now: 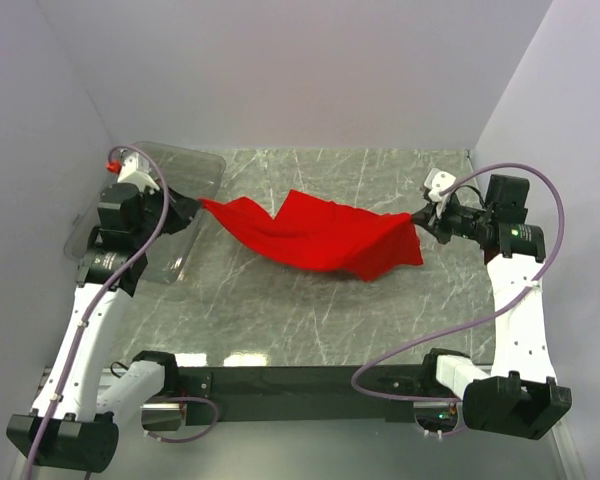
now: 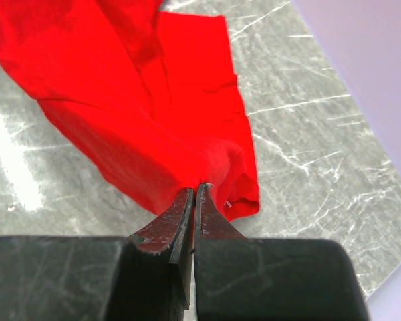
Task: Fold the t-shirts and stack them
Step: Flatten the tshirt out
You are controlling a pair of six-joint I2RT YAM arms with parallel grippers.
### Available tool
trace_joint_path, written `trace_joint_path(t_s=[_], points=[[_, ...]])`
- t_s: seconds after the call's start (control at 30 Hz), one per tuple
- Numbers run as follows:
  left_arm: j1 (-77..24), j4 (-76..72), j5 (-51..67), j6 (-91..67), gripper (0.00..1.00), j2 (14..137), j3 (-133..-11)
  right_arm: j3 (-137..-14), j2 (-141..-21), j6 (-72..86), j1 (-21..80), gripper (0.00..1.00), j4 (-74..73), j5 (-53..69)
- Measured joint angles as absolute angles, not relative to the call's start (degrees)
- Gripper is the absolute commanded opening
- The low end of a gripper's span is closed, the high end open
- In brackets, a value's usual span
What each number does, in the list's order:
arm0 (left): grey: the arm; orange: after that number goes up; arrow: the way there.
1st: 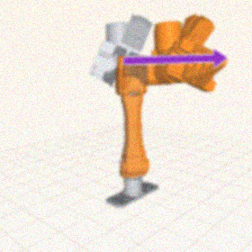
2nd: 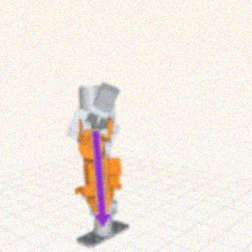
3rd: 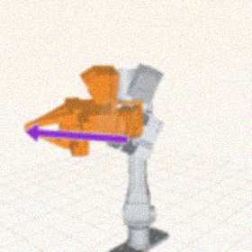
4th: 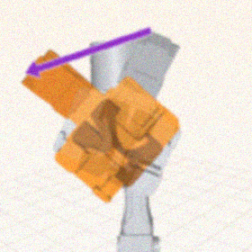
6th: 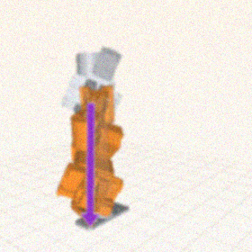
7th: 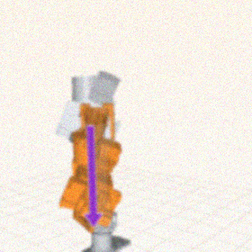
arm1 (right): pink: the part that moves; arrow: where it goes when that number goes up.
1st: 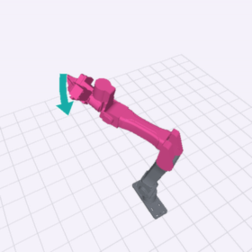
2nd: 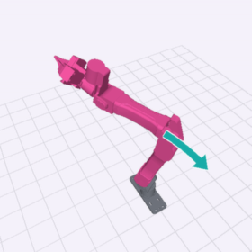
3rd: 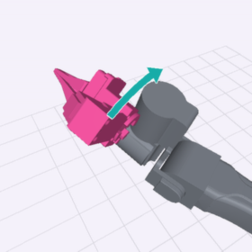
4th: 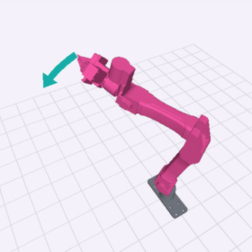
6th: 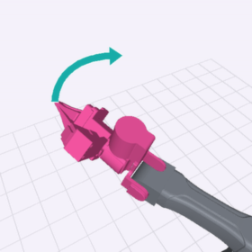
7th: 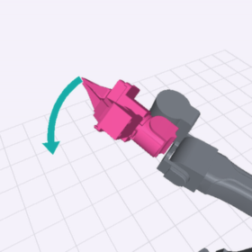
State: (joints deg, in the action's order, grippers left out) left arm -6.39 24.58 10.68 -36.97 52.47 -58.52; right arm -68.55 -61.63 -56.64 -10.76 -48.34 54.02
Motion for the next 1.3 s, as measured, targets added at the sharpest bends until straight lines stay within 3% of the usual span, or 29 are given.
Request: trace_joint_path(t_s=[0.37,0.8,1.3], points=[[-6.3,18.6,5.6,-35.8,0.01,58.5,-78.8,-77.4,-60.9,-38.5,-11.1,0.0,-33.2,50.7],[-6.3,0.1,0.5,-35.3,0.01,70.7,-111.6,-113.9,-68.0,-15.8,-12.4,0.0,-12.2,41.5],[-6.3,-8.3,-4.6,-34.7,0.01,70.6,-117.1,-122.8,-68.3,-5.7,-16.4,0.0,-3.0,36.9]])
